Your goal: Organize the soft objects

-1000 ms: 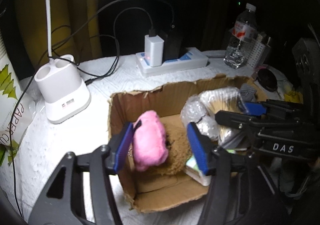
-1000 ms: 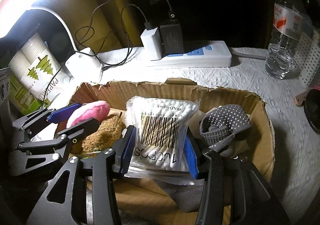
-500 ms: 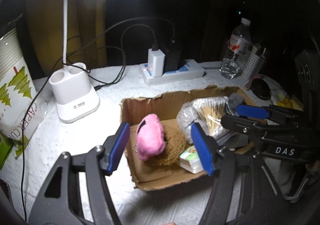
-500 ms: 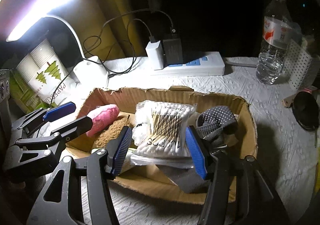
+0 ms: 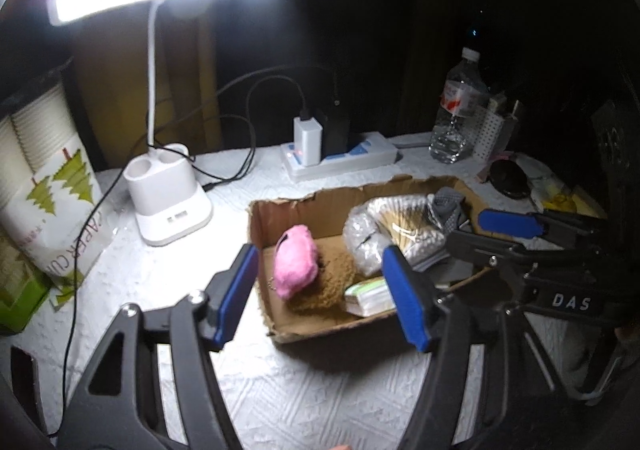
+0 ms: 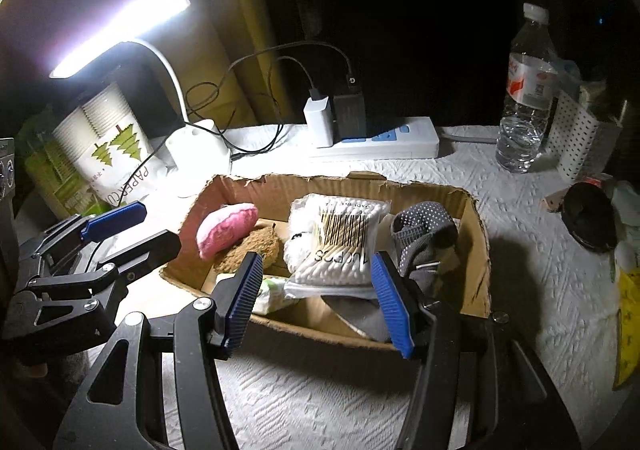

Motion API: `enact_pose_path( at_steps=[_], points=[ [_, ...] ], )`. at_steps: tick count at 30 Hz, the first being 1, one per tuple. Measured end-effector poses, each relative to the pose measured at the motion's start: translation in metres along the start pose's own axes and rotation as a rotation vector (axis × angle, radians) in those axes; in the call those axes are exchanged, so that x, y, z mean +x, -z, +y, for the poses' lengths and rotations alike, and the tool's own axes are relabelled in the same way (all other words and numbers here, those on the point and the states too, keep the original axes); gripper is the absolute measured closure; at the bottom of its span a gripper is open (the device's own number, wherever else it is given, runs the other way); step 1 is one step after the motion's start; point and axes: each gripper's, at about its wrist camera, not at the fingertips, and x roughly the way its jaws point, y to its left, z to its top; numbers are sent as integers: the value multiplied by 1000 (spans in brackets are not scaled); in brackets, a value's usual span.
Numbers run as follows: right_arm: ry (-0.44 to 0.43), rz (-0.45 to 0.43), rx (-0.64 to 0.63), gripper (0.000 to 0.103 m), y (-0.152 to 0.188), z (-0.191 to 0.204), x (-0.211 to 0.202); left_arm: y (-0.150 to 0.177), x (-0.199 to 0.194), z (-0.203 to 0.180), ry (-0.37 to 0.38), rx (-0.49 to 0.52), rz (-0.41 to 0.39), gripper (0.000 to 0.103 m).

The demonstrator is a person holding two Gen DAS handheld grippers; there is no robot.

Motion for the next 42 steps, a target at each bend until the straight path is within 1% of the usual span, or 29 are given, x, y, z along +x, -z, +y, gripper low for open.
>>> enact_pose_path(
  at_steps=[4,6,17,19,20,21,32,35,42],
  points=[
    [5,-10,1,43,5,2,-11,2,-12,-3,3,-2,-12,36],
    [9,-14,3,43,8,3,-17,4,-17,-4,7,-3,-14,30],
    [32,-64,5,43,27,8,-54,15,-50,-18,24,-3,-35,28],
    [38,-72,4,43,31,10,-62,17,-56,-20,26,-2,-41,24],
    [41,-77,4,43,32,10,-65,18,-60,-21,30,-1,-46,18],
    [44,-82,4,43,34,11,-69,19,-64,-22,32,-1,-50,14],
    [69,-141,0,43,51,23,-114,30,-106,-28,25,-16,-91,11],
    [85,-160,-6,43,55,28,-127,30,-117,-32,17,-11,-90,8],
    [145,-204,-17,43,62,41,-162,28,-147,-36,-6,-4,-127,8]
  ],
)
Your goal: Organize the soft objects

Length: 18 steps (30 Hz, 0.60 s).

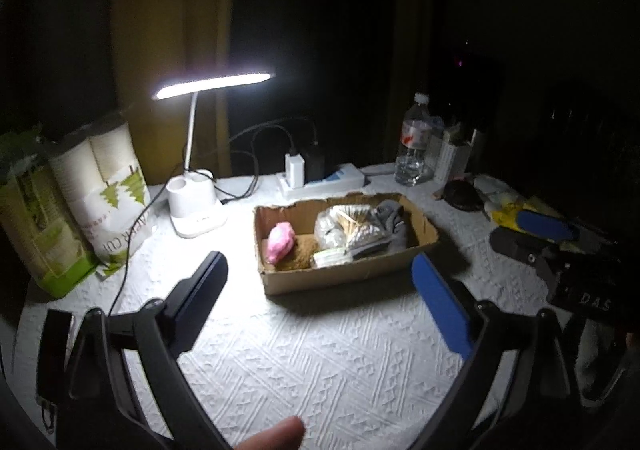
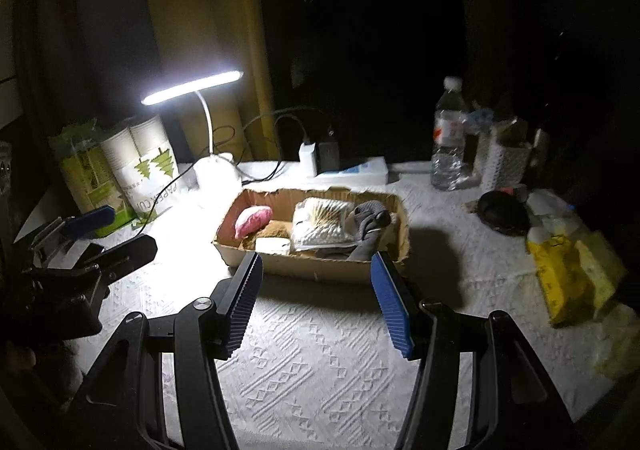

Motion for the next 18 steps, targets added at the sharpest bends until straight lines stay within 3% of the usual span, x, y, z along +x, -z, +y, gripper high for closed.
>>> enact_pose_path(
  at_steps=[18],
  points=[
    [60,-81,14,38,12,8,-70,5,-70,-9,-11,40,-102,8]
  ],
)
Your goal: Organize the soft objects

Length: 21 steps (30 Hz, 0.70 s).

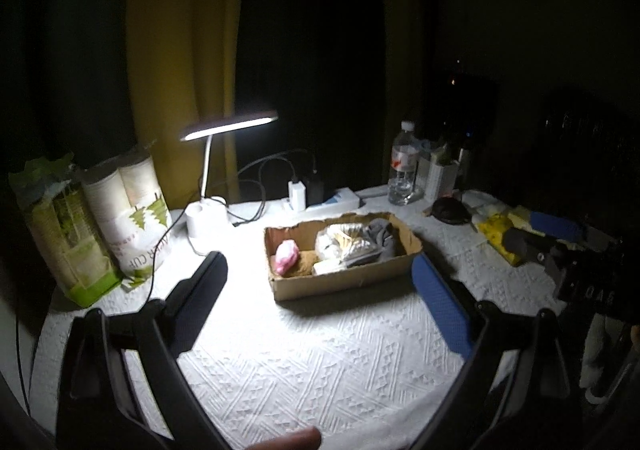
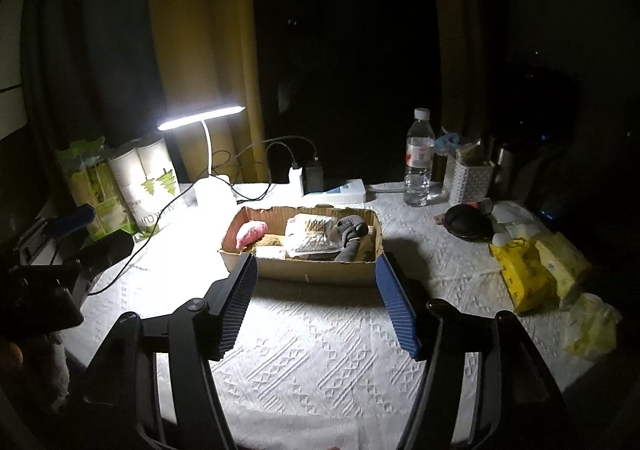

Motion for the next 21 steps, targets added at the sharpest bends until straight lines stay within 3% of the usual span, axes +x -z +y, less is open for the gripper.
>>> enact_pose_path(
  at_steps=[7,21],
  points=[
    [3,-40,1,38,0,-2,-17,-2,-11,-7,9,9,-17,8],
    [1,-33,2,38,-1,-4,-15,-4,-11,-9,16,9,-17,8]
  ],
)
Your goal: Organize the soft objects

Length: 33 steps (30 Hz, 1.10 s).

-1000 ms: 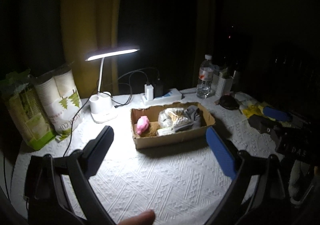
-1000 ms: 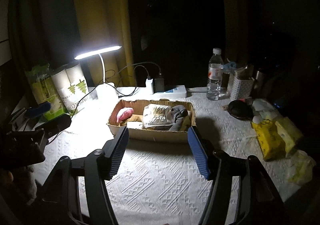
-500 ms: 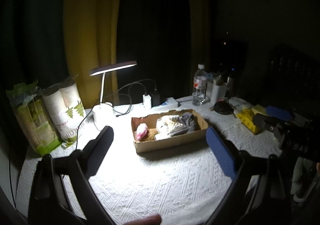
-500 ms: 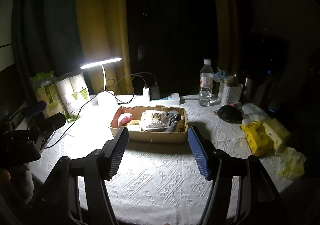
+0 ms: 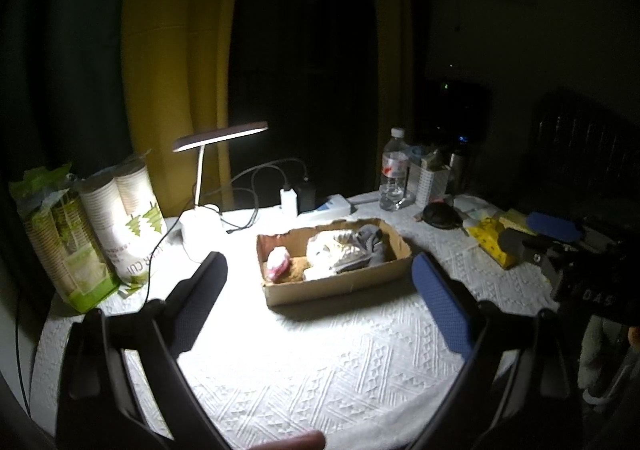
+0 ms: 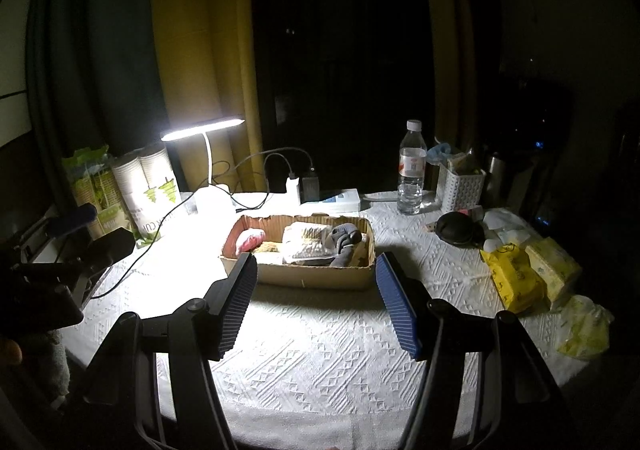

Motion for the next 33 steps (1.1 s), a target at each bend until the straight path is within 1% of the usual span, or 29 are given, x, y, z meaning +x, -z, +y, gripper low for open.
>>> enact_pose_path(
  at_steps=[33],
  points=[
    [-1,3,2,38,2,-2,3,0,0,-4,12,5,0,8]
  ],
)
